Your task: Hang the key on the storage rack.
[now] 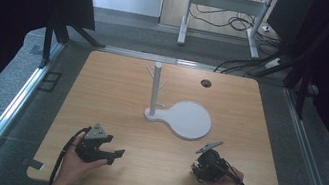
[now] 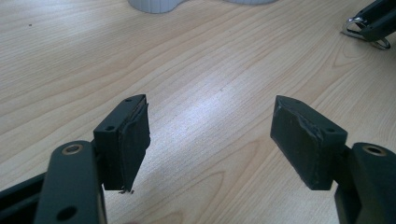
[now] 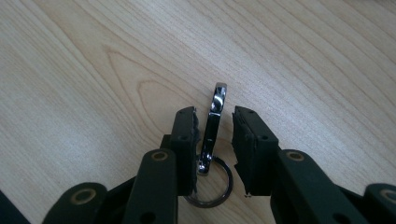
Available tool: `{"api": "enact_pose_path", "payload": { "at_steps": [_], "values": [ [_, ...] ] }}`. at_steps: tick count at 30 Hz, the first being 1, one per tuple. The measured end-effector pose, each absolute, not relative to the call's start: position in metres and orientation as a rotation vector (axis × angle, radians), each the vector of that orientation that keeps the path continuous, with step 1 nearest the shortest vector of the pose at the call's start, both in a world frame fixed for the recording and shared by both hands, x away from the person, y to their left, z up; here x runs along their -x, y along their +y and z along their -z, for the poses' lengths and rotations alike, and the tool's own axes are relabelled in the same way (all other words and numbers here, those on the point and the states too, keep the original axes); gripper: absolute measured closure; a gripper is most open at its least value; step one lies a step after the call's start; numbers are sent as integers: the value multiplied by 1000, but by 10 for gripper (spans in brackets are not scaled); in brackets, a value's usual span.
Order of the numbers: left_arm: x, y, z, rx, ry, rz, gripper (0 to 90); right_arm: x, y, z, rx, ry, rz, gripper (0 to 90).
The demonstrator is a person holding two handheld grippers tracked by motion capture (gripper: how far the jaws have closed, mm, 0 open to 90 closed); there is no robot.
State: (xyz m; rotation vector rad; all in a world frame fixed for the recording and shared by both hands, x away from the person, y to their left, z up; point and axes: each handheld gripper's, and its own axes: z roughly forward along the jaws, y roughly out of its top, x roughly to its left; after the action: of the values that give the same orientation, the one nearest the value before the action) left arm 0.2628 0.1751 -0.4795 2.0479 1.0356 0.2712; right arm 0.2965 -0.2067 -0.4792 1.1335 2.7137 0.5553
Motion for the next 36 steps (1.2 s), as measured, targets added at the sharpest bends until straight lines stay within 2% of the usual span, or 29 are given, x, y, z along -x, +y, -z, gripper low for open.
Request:
{"api": "enact_pose_path", "payload": {
  "at_steps": [12,26,36],
  "values": [
    [-263,174,480,-2055,1033,-271,288,-296,-205,482,-1131,2707,-520,744],
    [-263,172,481,-2061,1029,-265,287,-291,-204,482,-1129,2700,-517,837],
    [-263,171,481,-2066,1028,-264,287,-290,-203,482,-1131,2691,-512,842]
  ]
}}
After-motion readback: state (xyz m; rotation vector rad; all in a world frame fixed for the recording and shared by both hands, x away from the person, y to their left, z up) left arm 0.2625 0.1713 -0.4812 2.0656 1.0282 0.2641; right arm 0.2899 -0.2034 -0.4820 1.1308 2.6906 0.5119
